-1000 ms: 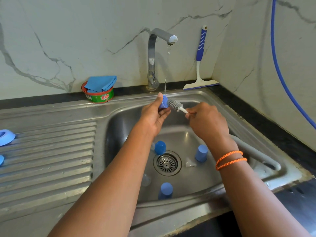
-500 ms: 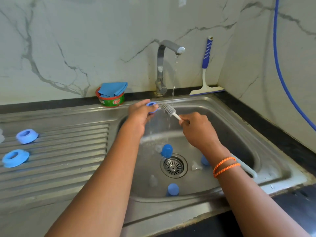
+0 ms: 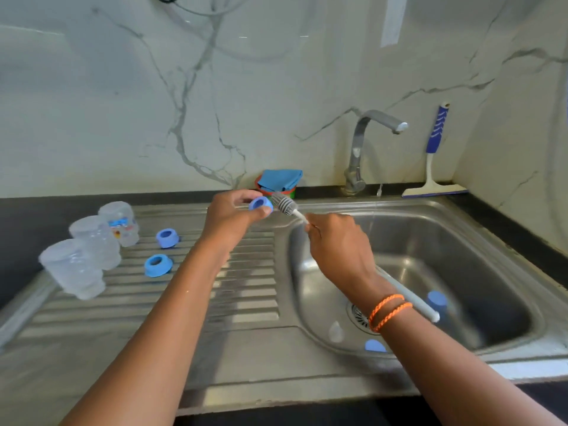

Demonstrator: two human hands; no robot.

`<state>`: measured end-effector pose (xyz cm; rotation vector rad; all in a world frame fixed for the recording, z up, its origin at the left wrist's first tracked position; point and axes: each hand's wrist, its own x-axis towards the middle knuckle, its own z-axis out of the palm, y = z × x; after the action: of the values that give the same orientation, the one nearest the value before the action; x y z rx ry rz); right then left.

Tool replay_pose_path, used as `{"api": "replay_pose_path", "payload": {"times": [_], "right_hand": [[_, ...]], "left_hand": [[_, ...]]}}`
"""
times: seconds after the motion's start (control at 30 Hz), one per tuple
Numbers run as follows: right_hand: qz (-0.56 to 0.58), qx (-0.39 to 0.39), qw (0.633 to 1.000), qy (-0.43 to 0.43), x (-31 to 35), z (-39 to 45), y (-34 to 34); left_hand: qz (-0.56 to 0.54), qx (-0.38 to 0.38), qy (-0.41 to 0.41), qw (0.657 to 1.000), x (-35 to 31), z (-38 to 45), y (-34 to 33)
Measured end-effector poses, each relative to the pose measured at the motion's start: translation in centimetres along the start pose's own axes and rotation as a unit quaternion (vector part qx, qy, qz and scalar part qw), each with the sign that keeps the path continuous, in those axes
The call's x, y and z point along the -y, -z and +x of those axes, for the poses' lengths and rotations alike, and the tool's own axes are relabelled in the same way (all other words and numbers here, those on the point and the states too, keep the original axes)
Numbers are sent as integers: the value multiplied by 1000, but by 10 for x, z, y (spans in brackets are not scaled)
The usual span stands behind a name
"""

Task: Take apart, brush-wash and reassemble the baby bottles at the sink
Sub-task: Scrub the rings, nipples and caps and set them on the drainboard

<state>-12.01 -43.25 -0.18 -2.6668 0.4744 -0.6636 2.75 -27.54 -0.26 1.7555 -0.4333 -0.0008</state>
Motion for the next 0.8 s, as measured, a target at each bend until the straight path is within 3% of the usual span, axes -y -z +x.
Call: {"api": "replay_pose_path", "payload": {"times": [0.27, 0.47, 0.8], "right_hand": [[88, 58, 994, 20, 85, -3, -44], [101, 99, 989, 33, 122, -14, -74], [96, 111, 988, 41, 126, -15, -84]], "left_hand": [[103, 0, 15, 995, 15, -49, 99], [228, 65, 68, 969, 39, -87, 161], [359, 22, 96, 928, 52, -100, 172]]}}
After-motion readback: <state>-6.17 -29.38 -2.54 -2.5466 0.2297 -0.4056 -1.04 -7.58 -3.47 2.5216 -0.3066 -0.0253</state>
